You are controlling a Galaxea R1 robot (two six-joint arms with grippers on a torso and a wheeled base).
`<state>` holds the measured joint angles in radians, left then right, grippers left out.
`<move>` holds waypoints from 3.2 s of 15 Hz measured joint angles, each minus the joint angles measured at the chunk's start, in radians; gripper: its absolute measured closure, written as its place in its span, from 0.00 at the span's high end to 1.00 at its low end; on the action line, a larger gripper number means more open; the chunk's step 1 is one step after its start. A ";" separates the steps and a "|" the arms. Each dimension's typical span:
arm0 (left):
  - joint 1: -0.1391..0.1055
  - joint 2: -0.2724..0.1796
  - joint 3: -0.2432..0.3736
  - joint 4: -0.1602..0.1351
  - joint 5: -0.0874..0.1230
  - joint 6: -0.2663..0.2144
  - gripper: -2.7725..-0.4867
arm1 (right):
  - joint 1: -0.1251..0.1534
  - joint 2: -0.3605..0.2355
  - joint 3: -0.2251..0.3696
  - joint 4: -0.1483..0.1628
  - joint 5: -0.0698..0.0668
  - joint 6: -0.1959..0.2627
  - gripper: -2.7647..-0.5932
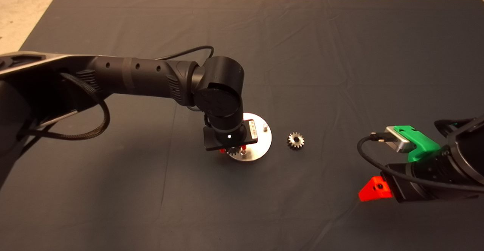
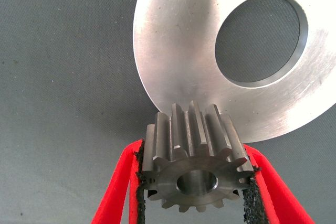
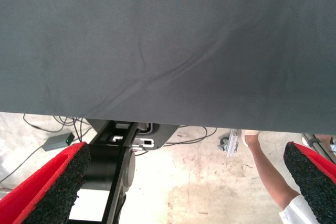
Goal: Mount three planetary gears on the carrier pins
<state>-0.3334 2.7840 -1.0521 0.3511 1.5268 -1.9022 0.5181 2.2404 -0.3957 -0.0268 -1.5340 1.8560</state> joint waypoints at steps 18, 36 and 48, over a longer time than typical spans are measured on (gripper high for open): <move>0.000 0.042 -0.032 -0.029 -0.001 -0.072 0.17 | 0.000 0.000 0.000 0.000 0.000 0.000 1.00; 0.000 0.043 -0.085 -0.063 -0.001 -0.080 0.17 | 0.000 0.000 0.000 0.000 0.000 0.000 1.00; 0.001 0.081 -0.085 -0.067 0.000 -0.085 0.17 | 0.000 0.000 0.000 0.000 0.000 0.000 1.00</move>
<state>-0.3323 2.8647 -1.1372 0.2843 1.5264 -1.9868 0.5176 2.2405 -0.3957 -0.0268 -1.5336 1.8560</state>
